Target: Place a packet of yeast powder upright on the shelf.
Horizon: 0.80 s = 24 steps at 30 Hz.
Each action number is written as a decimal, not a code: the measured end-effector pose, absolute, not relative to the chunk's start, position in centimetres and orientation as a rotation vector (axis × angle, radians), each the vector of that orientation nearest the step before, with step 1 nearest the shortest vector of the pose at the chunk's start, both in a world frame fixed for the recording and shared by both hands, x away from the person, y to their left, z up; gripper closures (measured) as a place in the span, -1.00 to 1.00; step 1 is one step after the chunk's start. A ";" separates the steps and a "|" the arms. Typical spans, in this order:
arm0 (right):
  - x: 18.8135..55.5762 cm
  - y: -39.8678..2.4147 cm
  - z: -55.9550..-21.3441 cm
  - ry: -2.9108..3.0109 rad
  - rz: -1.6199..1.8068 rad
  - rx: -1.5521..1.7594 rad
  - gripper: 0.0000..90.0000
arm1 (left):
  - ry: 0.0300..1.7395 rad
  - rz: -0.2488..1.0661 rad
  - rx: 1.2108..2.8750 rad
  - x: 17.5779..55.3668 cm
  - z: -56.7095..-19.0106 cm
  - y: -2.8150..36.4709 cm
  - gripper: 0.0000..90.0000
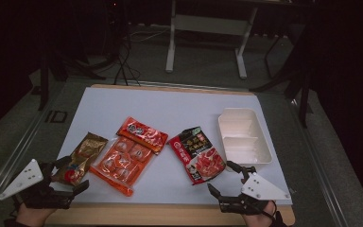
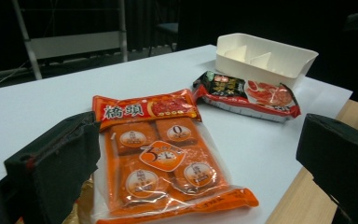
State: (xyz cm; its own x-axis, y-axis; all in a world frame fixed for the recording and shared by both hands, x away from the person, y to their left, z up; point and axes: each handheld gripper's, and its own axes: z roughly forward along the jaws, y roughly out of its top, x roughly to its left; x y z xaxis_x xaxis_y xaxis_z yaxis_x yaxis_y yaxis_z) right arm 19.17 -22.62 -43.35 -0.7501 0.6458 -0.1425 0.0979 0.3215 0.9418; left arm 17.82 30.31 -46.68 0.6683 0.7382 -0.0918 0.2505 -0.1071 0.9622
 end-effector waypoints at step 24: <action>18.7 -23.6 -42.5 2.011 1.558 0.677 -0.74 | 0.849 0.491 1.756 23.3 -44.7 30.3 -1.00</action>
State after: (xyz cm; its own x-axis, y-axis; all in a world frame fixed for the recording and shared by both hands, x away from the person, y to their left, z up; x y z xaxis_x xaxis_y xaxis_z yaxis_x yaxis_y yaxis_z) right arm 18.75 -23.58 -42.46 -0.7494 0.6563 -0.0876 0.0795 0.2204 0.9722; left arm 23.26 30.30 -44.73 0.6605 0.7468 -0.0777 0.3052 -0.1724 0.9366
